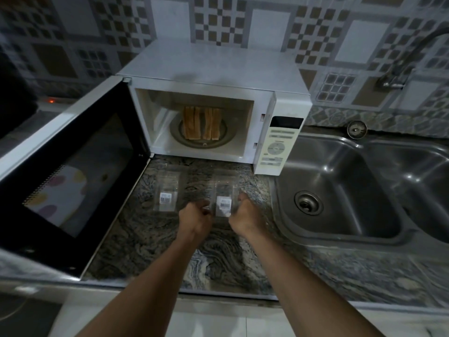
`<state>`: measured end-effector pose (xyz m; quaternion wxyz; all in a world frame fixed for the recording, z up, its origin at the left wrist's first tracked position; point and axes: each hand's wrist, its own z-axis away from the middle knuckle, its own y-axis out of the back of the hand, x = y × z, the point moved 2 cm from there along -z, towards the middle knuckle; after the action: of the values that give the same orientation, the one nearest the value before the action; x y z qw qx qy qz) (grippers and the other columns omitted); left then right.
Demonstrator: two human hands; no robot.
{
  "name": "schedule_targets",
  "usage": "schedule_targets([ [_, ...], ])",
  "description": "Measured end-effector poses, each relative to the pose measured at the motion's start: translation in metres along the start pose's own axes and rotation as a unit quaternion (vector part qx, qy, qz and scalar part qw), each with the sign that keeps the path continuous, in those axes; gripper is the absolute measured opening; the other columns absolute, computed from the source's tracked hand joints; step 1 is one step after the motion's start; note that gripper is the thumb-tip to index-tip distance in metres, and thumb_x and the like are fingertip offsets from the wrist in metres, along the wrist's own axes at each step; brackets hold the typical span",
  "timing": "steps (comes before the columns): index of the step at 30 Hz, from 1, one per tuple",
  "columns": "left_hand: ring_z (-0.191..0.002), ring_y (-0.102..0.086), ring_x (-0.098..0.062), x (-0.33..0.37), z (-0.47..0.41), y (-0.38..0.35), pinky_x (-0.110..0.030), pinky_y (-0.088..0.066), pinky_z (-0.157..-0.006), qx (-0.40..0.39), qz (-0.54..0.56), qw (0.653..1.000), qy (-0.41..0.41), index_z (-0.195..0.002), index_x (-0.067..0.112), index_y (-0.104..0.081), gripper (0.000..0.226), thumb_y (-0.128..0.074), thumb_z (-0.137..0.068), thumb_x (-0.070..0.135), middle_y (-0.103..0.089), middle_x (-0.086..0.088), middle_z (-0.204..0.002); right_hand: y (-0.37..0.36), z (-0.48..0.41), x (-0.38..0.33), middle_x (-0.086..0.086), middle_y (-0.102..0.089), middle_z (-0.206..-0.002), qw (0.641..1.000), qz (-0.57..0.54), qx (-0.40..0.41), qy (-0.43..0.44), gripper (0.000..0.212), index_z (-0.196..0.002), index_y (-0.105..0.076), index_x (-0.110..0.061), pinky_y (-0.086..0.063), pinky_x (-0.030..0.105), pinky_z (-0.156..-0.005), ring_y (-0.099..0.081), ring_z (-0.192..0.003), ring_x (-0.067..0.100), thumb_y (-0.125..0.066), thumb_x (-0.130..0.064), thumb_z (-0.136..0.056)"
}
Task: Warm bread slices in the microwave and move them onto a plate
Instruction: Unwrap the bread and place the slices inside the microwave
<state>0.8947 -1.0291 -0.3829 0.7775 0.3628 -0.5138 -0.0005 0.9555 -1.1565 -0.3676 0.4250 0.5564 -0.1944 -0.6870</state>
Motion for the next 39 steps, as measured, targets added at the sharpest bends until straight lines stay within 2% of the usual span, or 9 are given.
schedule_targets([
  [9,-0.077,-0.071,-0.024,-0.014,-0.009,-0.01,-0.041,-0.063,-0.069,-0.005,-0.004,1.0,0.03,-0.115,0.015,-0.072,0.034,-0.058,-0.084,0.009,-0.074,-0.012,-0.092,0.0,0.004,0.004,0.009,-0.067,-0.112,1.0,-0.004,-0.011,-0.016,0.066,-0.146,-0.034,-0.017,-0.033,0.026,-0.052,-0.065,-0.096,0.031,-0.069,-0.017,-0.09],
  [13,-0.071,-0.067,-0.026,0.002,0.003,0.0,-0.03,-0.055,-0.063,0.005,-0.091,0.996,-0.019,-0.086,0.009,-0.073,0.017,-0.056,-0.088,0.014,-0.072,-0.012,-0.08,0.0,0.009,0.003,0.005,-0.069,-0.103,1.0,-0.001,-0.001,-0.021,0.055,-0.134,-0.041,-0.024,-0.045,0.03,-0.06,-0.066,-0.089,0.03,-0.068,-0.015,-0.088],
  [17,-0.061,-0.057,-0.028,0.018,0.02,0.019,-0.03,-0.04,-0.053,0.065,-0.205,0.973,-0.082,-0.067,0.019,-0.054,0.026,-0.05,-0.092,0.019,-0.068,-0.013,-0.074,0.004,0.016,-0.005,0.01,-0.066,-0.109,0.999,0.015,0.018,-0.038,0.056,-0.137,-0.038,-0.018,-0.052,0.037,-0.069,-0.065,-0.096,0.034,-0.066,-0.015,-0.088],
  [20,-0.083,-0.057,-0.031,0.023,0.021,0.035,-0.035,-0.042,-0.059,0.165,-0.242,0.941,-0.167,-0.09,0.018,-0.057,0.01,-0.053,-0.093,0.027,-0.066,-0.011,-0.09,0.006,0.022,-0.015,0.018,-0.051,-0.13,0.998,0.017,0.055,-0.036,0.07,-0.147,-0.021,-0.016,-0.051,0.041,-0.079,-0.058,-0.11,0.039,-0.061,-0.022,-0.09],
  [24,-0.106,-0.043,-0.037,0.018,0.007,0.056,-0.051,-0.044,-0.089,0.231,-0.217,0.931,-0.18,-0.117,0.01,-0.046,0.043,-0.065,-0.085,0.03,-0.051,-0.022,-0.115,0.001,0.022,-0.031,0.021,-0.04,-0.141,0.996,0.026,0.083,-0.011,0.087,-0.153,0.001,-0.028,-0.05,0.044,-0.081,-0.052,-0.119,0.042,-0.057,-0.054,-0.093],
  [29,-0.141,-0.019,-0.04,-0.001,-0.018,0.065,-0.049,-0.022,-0.114,0.131,-0.19,0.972,-0.051,-0.155,0.031,-0.011,0.098,-0.07,-0.08,0.051,-0.013,-0.02,-0.16,-0.013,0.013,-0.043,0.025,-0.022,-0.155,0.995,0.064,0.07,-0.009,0.117,-0.153,0.02,-0.039,-0.051,0.047,-0.087,-0.046,-0.128,0.047,-0.07,-0.062,-0.082],
  [32,-0.142,-0.024,-0.042,-0.019,-0.031,0.062,-0.05,-0.033,-0.11,0.045,-0.225,0.973,0.01,-0.151,0.047,0.011,0.108,-0.069,-0.08,0.057,-0.001,-0.011,-0.164,-0.023,0.01,-0.042,0.024,-0.016,-0.158,0.995,0.084,0.054,-0.025,0.121,-0.151,0.023,-0.042,-0.049,0.047,-0.091,-0.044,-0.131,0.047,-0.075,-0.054,-0.081],
  [34,-0.136,-0.037,-0.042,-0.024,-0.035,0.062,-0.051,-0.042,-0.105,0.03,-0.217,0.976,0.015,-0.147,0.053,0.017,0.11,-0.07,-0.079,0.054,-0.01,-0.011,-0.162,-0.026,0.01,-0.04,0.023,-0.018,-0.157,0.994,0.089,0.056,-0.027,0.124,-0.15,0.025,-0.043,-0.049,0.046,-0.093,-0.044,-0.131,0.046,-0.078,-0.048,-0.082],
  [39,-0.116,-0.053,-0.038,-0.025,-0.038,0.064,-0.046,-0.048,-0.094,0.051,-0.18,0.982,0.002,-0.151,0.048,-0.002,0.096,-0.068,-0.082,0.052,-0.036,-0.015,-0.146,-0.027,0.012,-0.042,0.02,-0.021,-0.154,0.994,0.08,0.064,-0.023,0.126,-0.15,0.022,-0.044,-0.047,0.048,-0.098,-0.038,-0.133,0.046,-0.082,-0.041,-0.079],
])
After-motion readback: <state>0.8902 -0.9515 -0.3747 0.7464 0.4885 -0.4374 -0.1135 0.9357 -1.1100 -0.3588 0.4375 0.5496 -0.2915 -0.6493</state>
